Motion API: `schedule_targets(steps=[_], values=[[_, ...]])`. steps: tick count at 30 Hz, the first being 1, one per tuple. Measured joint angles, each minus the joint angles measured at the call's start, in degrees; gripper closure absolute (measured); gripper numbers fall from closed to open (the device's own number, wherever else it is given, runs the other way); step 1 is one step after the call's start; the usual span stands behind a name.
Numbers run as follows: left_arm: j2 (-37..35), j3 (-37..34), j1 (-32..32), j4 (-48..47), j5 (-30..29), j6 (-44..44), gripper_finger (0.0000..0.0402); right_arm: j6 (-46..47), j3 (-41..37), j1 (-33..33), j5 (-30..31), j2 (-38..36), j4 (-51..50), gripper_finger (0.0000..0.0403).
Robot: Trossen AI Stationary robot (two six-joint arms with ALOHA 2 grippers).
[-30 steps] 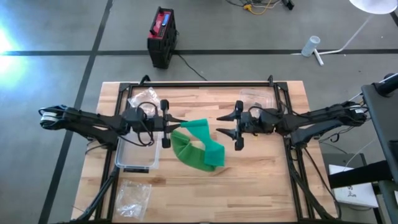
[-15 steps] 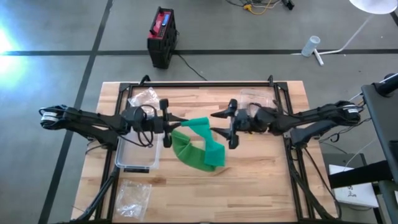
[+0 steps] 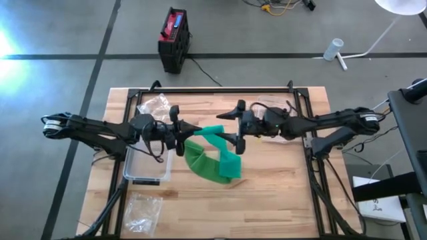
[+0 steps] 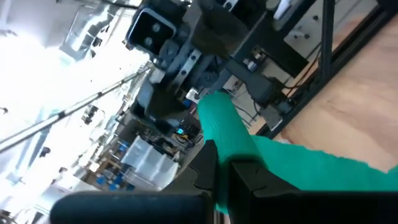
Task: Roll bandage
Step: Roll the light green bandage
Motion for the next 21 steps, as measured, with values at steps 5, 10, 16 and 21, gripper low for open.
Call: schedule_targets(steps=[5, 10, 16, 21], values=[[-0.25, 0.30, -0.02, 0.88, 0.02, 3.20, 0.0400, 3.98, 2.13, -0.31, -0.16, 2.67, -2.07, 0.0104], [-0.31, 1.34, -0.02, 0.69, 0.04, 6.84, 0.0400, 4.62, 4.63, -0.29, -1.53, 3.15, -6.34, 0.0101], [-0.33, 2.65, -0.02, -0.02, 0.06, 7.76, 0.0400, 7.74, 7.70, -0.29, -1.53, 3.11, -10.73, 0.0123], [-0.35, 2.91, -0.02, -0.26, 0.09, 8.05, 0.0400, 9.35, 8.86, -0.29, -1.51, 3.15, -13.30, 0.0150]])
